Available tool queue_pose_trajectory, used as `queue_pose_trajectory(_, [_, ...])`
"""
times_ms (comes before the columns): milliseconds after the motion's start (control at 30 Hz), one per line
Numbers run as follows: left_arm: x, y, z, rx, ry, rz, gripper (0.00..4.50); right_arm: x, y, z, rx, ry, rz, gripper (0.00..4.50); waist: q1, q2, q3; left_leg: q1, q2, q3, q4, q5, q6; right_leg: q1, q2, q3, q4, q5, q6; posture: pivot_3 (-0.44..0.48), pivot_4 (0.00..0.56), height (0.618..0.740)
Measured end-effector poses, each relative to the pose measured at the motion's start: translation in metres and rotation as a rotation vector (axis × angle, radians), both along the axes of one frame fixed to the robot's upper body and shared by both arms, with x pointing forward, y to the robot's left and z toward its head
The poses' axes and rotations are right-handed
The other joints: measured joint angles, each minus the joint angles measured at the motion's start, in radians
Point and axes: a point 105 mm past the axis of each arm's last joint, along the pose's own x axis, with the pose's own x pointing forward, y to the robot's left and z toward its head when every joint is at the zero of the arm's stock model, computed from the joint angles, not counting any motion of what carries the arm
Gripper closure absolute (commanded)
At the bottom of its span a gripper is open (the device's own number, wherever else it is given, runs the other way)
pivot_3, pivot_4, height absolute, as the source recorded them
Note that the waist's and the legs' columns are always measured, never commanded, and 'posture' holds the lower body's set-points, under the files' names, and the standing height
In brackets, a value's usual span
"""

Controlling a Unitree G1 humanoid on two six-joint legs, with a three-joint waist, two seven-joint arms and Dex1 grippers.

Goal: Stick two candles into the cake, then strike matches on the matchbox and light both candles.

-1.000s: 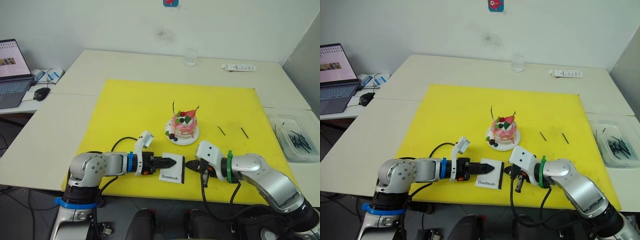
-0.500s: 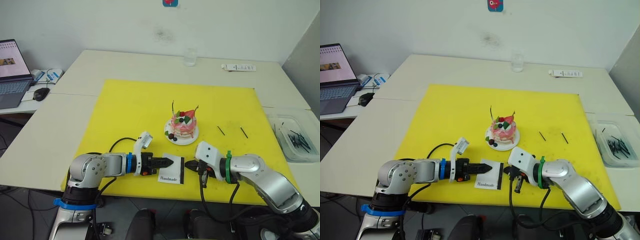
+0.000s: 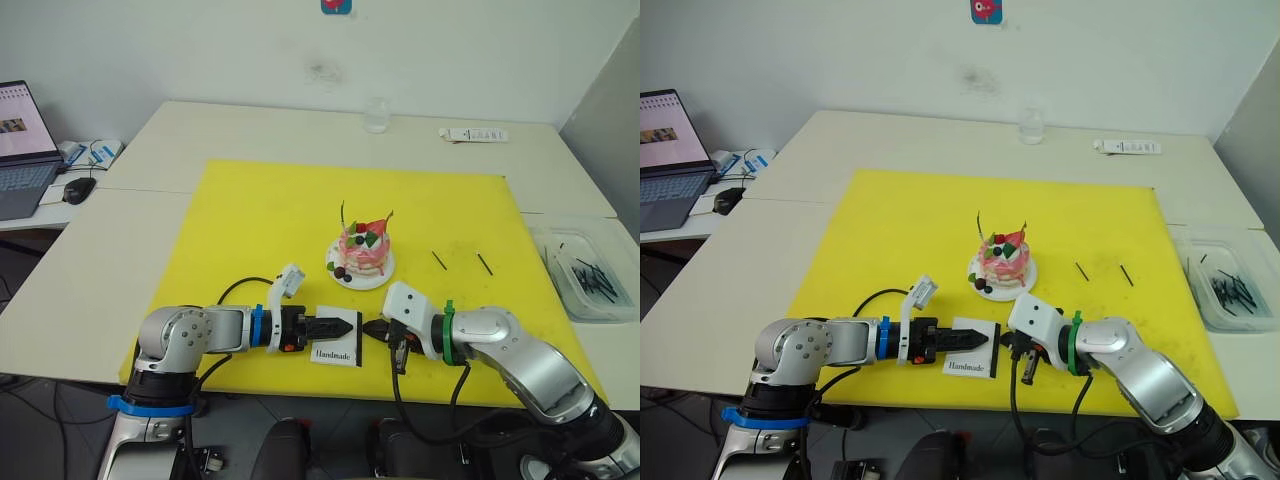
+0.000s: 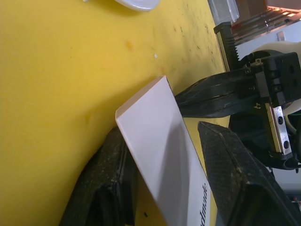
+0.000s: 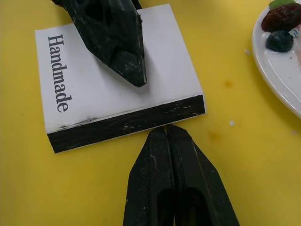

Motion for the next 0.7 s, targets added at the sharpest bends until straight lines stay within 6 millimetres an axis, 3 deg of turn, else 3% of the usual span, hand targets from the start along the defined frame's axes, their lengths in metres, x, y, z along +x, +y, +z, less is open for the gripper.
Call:
queue_pose_trajectory(400, [-0.0003, -0.0003, -0.0005, -0.001, 0.001, 0.0, 2.17, 0.0, 0.0049, -0.0002, 0.002, -0.006, 0.013, 4.5, 0.0, 0.0, 0.0, 0.0, 0.0, 0.0, 0.0, 0.0, 0.0, 0.0, 0.0, 0.0, 0.0, -0.002, -0.004, 0.0, 0.15, 0.738])
queue_pose_trajectory(700, [-0.0005, 0.0005, -0.0054, 0.016, -0.003, 0.008, 4.48, 0.0, 0.0061, -0.0008, 0.006, 0.0, 0.019, 4.5, 0.0, 0.0, 0.0, 0.0, 0.0, 0.0, -0.002, 0.0, 0.0, 0.0, 0.0, 0.0, 0.0, -0.002, -0.003, 0.0, 0.15, 0.738])
